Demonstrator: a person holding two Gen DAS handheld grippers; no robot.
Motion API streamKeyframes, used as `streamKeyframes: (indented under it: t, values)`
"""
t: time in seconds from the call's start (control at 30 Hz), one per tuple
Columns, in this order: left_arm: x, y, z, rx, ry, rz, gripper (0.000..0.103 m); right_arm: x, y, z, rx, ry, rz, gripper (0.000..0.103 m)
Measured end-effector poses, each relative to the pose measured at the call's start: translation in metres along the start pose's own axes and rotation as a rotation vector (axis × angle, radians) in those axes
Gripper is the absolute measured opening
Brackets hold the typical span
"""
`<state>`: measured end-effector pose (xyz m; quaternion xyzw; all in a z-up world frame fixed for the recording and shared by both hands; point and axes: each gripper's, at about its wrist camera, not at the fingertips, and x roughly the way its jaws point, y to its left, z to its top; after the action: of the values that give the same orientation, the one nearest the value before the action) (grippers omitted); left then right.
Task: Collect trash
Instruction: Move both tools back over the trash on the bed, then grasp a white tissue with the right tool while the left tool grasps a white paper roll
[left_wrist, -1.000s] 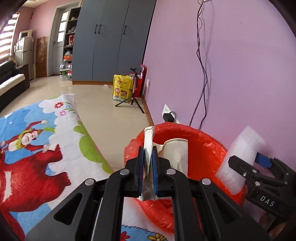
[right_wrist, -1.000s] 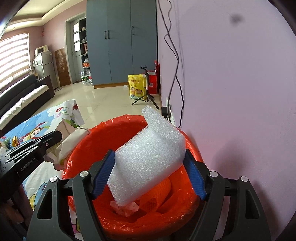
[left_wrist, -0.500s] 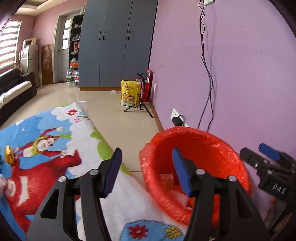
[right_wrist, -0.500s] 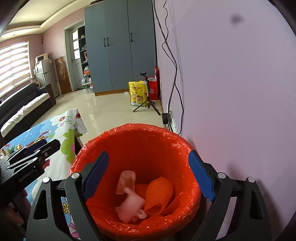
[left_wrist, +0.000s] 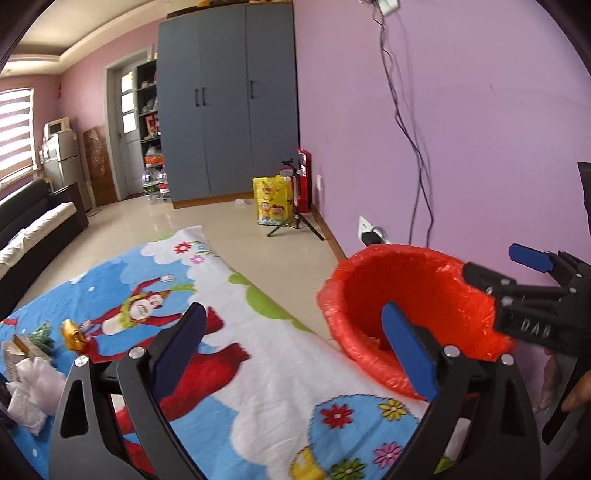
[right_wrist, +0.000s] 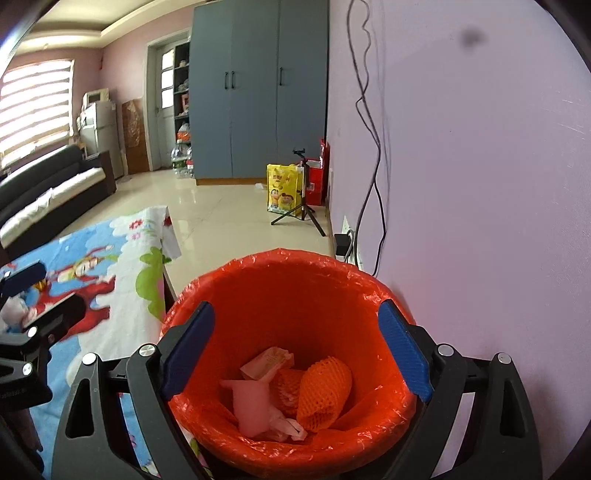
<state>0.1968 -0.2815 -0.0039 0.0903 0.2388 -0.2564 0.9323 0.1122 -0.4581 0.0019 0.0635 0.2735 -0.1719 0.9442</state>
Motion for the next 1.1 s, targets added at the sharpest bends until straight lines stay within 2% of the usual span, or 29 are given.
streamKeyframes:
  t: [0.17,0.5,0.7,0.97,1.1]
  values:
    - [-0.014,0.028,0.002,-0.065,-0.041,0.035,0.093,-0.004,0.009,0.008,0.026,-0.022,0.012,0.085]
    - [-0.031,0.075,-0.001,-0.138,0.002,0.107,0.093,0.001,0.060,0.008,-0.037,-0.002,0.082,0.085]
    - [-0.058,0.110,-0.011,-0.122,-0.013,0.202,0.093,0.000,0.115,0.006,-0.098,0.004,0.170,0.085]
    - [-0.101,0.188,-0.037,-0.205,-0.010,0.346,0.093,-0.007,0.201,-0.008,-0.199,0.016,0.293,0.085]
    - [-0.118,0.227,-0.052,-0.248,0.010,0.422,0.093,-0.009,0.237,-0.014,-0.195,0.040,0.359,0.085]
